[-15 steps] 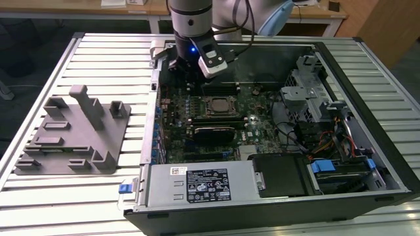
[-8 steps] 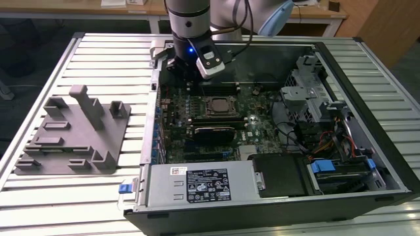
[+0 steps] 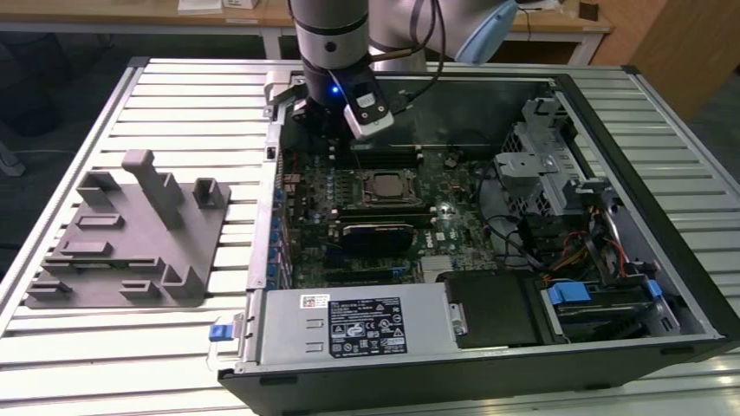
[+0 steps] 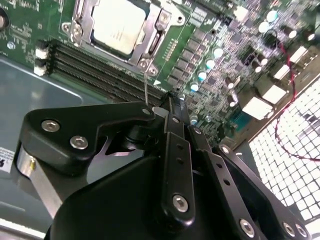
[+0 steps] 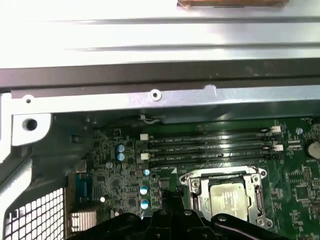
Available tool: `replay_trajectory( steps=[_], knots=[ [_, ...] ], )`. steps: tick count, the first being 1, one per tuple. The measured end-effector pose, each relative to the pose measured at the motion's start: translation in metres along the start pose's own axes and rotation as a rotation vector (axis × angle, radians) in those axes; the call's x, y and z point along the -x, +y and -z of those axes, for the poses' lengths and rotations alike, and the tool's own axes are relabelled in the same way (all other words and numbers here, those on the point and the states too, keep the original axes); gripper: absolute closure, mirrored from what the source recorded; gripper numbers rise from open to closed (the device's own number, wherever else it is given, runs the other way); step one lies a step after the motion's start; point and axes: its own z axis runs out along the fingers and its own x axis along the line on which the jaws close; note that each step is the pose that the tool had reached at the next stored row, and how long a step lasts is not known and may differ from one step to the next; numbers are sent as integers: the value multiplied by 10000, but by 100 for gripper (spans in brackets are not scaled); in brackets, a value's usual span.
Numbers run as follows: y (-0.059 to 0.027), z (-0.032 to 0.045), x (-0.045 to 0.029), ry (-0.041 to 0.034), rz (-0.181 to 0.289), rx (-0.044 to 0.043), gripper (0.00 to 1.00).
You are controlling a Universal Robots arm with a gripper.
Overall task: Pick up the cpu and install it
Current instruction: 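Install the first cpu locking lever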
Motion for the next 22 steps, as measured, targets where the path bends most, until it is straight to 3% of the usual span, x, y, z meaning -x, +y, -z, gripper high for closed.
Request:
replay_trajectory(
  steps=[3, 8, 13, 19, 22],
  knots=[
    [-2, -4, -16, 5, -3, 73, 89],
    [-4, -10, -30, 25, -18, 356, 89],
    [-4, -12, -31, 67, -57, 962, 89],
    [-4, -12, -30, 69, -59, 987, 89],
    [-1, -14, 13, 73, -59, 987, 89]
  ],
)
